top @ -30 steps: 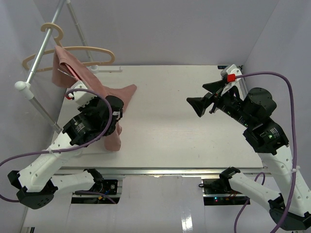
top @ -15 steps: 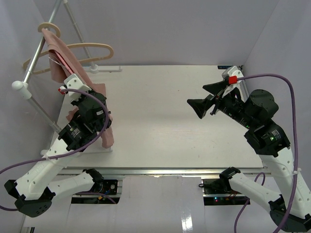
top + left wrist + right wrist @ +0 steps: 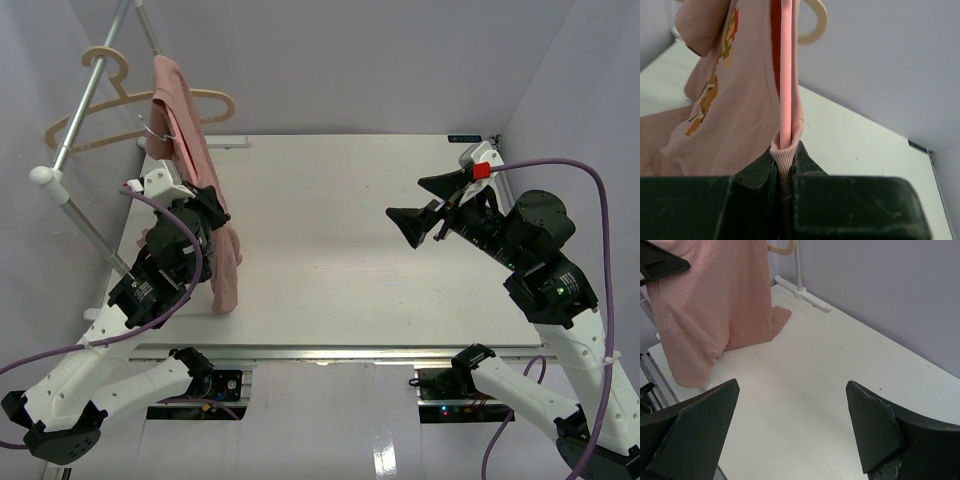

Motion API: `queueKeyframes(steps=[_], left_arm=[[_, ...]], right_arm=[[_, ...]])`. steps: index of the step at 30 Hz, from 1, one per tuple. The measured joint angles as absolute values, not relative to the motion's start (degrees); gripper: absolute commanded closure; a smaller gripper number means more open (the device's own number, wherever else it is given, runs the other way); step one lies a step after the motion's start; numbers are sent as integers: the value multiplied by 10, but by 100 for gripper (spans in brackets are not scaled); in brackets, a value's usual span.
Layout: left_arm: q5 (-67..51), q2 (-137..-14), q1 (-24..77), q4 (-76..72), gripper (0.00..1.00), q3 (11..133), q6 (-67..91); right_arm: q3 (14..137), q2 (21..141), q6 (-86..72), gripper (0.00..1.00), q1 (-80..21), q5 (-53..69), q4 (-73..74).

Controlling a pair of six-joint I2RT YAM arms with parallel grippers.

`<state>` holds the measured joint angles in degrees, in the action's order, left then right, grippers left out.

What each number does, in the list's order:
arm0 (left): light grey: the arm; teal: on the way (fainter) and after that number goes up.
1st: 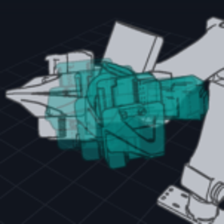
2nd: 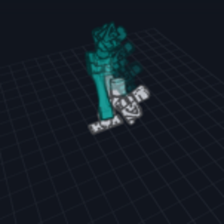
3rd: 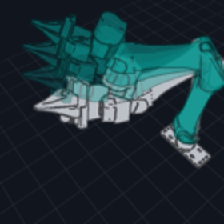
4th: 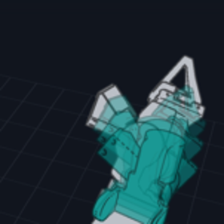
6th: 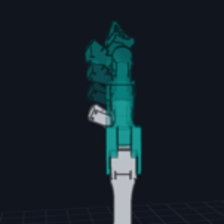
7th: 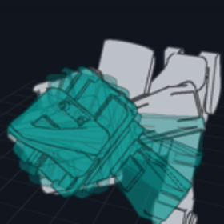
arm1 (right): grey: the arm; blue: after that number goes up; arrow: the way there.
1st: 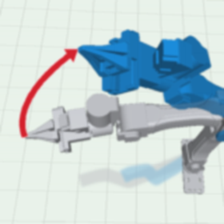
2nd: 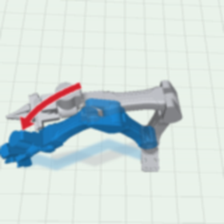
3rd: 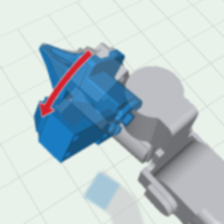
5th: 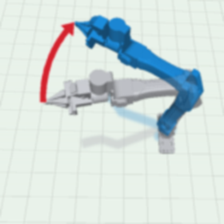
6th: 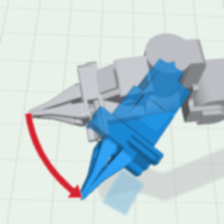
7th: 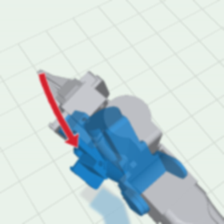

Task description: Place the t-shirt on the hanger

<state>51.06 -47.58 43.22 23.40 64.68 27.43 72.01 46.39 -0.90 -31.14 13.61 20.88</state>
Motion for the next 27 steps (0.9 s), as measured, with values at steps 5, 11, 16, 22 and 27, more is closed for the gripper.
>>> queueKeyframes(steps=[5, 11, 16, 22, 27], left_arm=[[487, -493, 433, 312, 100, 651, 360], [520, -540, 433, 510, 100, 706, 523], [539, -561, 427, 661, 100, 728, 642], [539, -601, 373, 726, 100, 772, 704], [476, -638, 285, 704, 100, 799, 673]], right_arm=[[714, 461, -9, 6, -311, 136, 208], [713, 461, -9, 6, -311, 136, 208], [713, 466, -9, 6, -311, 138, 208], [707, 467, -9, 6, -311, 140, 207], [704, 462, -9, 6, -311, 141, 208]])
